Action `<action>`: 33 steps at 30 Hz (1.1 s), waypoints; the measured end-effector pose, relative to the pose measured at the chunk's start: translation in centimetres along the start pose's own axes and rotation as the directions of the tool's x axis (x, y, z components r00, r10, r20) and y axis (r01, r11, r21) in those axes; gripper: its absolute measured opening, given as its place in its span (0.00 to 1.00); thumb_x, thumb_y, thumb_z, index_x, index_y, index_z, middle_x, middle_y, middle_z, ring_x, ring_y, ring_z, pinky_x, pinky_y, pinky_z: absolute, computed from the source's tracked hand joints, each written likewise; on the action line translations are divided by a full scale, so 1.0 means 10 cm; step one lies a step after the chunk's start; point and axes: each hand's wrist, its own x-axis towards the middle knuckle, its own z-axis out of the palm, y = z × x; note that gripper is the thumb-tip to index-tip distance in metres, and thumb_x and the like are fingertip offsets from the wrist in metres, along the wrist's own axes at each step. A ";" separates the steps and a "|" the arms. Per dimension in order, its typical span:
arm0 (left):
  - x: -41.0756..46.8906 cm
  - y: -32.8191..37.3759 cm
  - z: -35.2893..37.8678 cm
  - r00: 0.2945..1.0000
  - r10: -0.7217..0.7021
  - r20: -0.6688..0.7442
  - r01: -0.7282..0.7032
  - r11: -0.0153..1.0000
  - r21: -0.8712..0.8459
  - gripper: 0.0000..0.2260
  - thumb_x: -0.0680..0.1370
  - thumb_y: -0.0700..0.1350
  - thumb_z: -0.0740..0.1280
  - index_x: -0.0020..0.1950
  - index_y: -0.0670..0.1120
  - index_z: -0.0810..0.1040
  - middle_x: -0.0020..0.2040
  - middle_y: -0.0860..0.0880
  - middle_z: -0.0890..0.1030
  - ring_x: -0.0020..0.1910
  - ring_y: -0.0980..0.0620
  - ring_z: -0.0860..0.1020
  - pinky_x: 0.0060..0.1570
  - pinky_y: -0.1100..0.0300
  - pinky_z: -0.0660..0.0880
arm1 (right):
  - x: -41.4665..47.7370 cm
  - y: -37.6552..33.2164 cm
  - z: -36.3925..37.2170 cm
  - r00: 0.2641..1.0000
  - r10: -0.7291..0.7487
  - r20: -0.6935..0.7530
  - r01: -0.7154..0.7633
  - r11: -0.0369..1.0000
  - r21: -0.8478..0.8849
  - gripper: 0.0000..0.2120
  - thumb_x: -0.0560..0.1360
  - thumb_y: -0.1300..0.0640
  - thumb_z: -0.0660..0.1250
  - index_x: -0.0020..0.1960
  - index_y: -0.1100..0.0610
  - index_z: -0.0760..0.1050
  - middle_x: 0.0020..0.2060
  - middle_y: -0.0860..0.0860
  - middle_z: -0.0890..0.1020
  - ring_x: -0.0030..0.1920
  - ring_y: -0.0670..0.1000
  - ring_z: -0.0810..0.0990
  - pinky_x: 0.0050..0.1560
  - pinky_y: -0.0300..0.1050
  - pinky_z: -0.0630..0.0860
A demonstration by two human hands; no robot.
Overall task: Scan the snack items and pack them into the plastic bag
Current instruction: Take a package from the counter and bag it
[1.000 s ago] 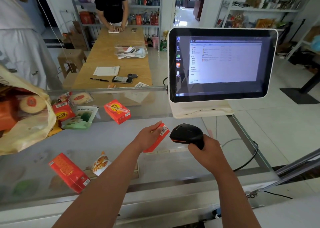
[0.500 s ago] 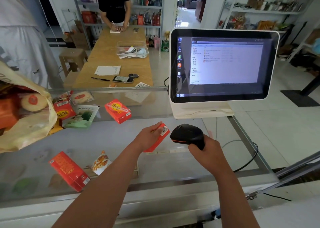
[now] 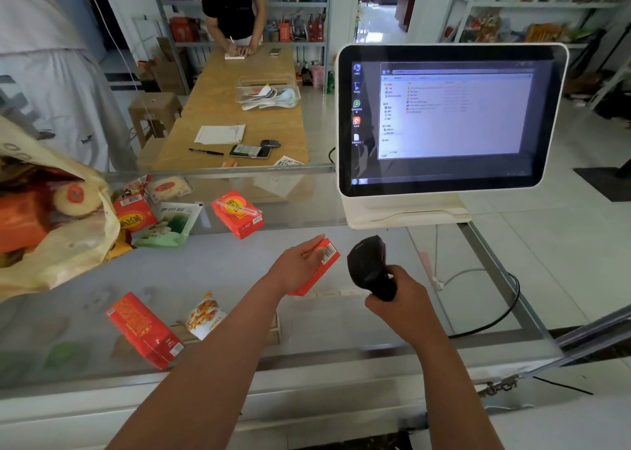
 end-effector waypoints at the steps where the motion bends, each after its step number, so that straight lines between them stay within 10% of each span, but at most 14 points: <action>1: -0.01 0.01 0.01 1.000 -0.002 -0.005 0.002 1.000 0.005 0.23 0.82 0.59 0.50 0.77 0.58 0.56 0.75 0.47 0.65 0.67 0.44 0.71 0.64 0.51 0.70 | 0.00 0.04 0.03 1.000 0.000 -0.004 0.000 1.000 -0.014 0.20 0.71 0.60 0.71 0.61 0.55 0.70 0.45 0.49 0.78 0.45 0.45 0.76 0.47 0.33 0.69; 15: -0.06 0.04 0.12 0.987 -0.059 -0.147 0.066 0.997 0.041 0.22 0.76 0.60 0.64 0.69 0.58 0.64 0.61 0.47 0.76 0.51 0.46 0.79 0.53 0.48 0.78 | 0.05 0.20 0.33 0.995 0.049 -0.092 -0.064 0.983 -0.174 0.17 0.71 0.63 0.70 0.59 0.58 0.73 0.51 0.53 0.79 0.54 0.52 0.78 0.51 0.38 0.71; 20: -0.18 -0.01 -0.08 0.987 0.004 -0.162 -0.014 0.998 -0.058 0.18 0.76 0.54 0.68 0.62 0.57 0.66 0.59 0.48 0.77 0.51 0.47 0.78 0.51 0.49 0.79 | -0.04 -0.15 0.38 0.976 0.040 -0.215 -0.124 0.912 -0.392 0.32 0.72 0.51 0.70 0.72 0.54 0.63 0.66 0.56 0.68 0.67 0.57 0.66 0.65 0.52 0.67; 23: -0.37 -0.11 -0.39 0.957 0.152 -0.247 -0.158 0.987 -0.002 0.20 0.73 0.57 0.71 0.61 0.56 0.68 0.57 0.51 0.78 0.52 0.50 0.78 0.52 0.51 0.77 | -0.08 -0.58 0.53 0.943 -0.007 -0.331 -0.038 0.991 -0.129 0.28 0.73 0.51 0.70 0.70 0.54 0.66 0.64 0.54 0.72 0.64 0.55 0.70 0.63 0.51 0.68; 28: -0.88 -0.37 -1.12 0.758 0.526 -0.387 -0.479 0.850 0.217 0.22 0.69 0.51 0.76 0.60 0.50 0.74 0.55 0.53 0.80 0.52 0.52 0.78 0.45 0.61 0.69 | -0.07 -1.41 1.18 0.966 0.240 0.093 -0.248 0.771 0.587 0.19 0.75 0.51 0.67 0.64 0.54 0.71 0.54 0.54 0.81 0.51 0.53 0.82 0.51 0.50 0.79; 33: -1.40 -1.07 -1.88 0.751 0.583 -0.309 -0.464 0.800 0.381 0.29 0.68 0.52 0.72 0.68 0.55 0.69 0.59 0.53 0.79 0.57 0.51 0.76 0.51 0.55 0.72 | -0.31 -2.22 2.00 0.967 0.106 0.231 -0.243 0.647 0.722 0.06 0.76 0.60 0.64 0.49 0.61 0.78 0.36 0.56 0.84 0.36 0.51 0.84 0.37 0.46 0.80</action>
